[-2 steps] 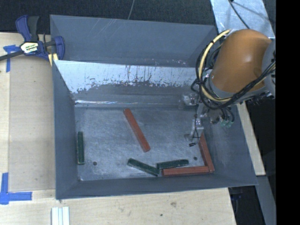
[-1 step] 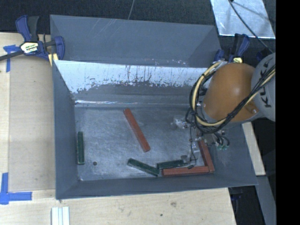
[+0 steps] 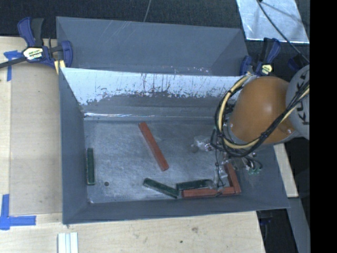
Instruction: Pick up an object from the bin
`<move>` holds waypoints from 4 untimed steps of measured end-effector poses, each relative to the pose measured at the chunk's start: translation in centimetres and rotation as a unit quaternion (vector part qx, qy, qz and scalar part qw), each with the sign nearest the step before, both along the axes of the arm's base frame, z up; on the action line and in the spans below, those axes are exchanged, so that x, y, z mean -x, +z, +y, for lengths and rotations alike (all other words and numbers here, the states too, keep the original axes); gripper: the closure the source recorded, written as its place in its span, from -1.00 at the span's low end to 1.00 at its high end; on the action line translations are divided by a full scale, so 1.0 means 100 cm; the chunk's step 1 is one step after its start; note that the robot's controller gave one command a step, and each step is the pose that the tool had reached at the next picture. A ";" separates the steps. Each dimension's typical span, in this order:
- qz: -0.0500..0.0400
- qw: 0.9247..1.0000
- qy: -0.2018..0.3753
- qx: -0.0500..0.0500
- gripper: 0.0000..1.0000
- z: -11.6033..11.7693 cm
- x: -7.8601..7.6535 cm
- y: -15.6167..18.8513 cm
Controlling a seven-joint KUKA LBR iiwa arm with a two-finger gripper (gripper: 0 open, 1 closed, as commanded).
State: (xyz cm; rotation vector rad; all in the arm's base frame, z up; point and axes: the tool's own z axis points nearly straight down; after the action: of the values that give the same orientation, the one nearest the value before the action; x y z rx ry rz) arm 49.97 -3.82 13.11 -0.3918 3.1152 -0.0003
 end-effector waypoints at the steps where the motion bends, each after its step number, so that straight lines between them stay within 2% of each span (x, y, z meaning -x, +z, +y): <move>1: 0.001 0.998 0.070 0.000 -1.00 0.021 0.017 -0.006; 2: -0.001 0.995 0.095 0.000 -1.00 0.032 0.009 -0.063; 3: -0.002 0.995 0.103 -0.001 1.00 0.011 0.014 -0.058; 4: -0.002 0.995 0.103 -0.001 1.00 0.011 0.014 -0.058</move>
Offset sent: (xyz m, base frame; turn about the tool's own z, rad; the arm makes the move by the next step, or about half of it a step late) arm -0.0103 0.0315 -0.0611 -0.1922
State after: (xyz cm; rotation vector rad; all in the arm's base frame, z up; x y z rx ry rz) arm 48.54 -2.69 7.29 -0.7097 3.0536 0.0037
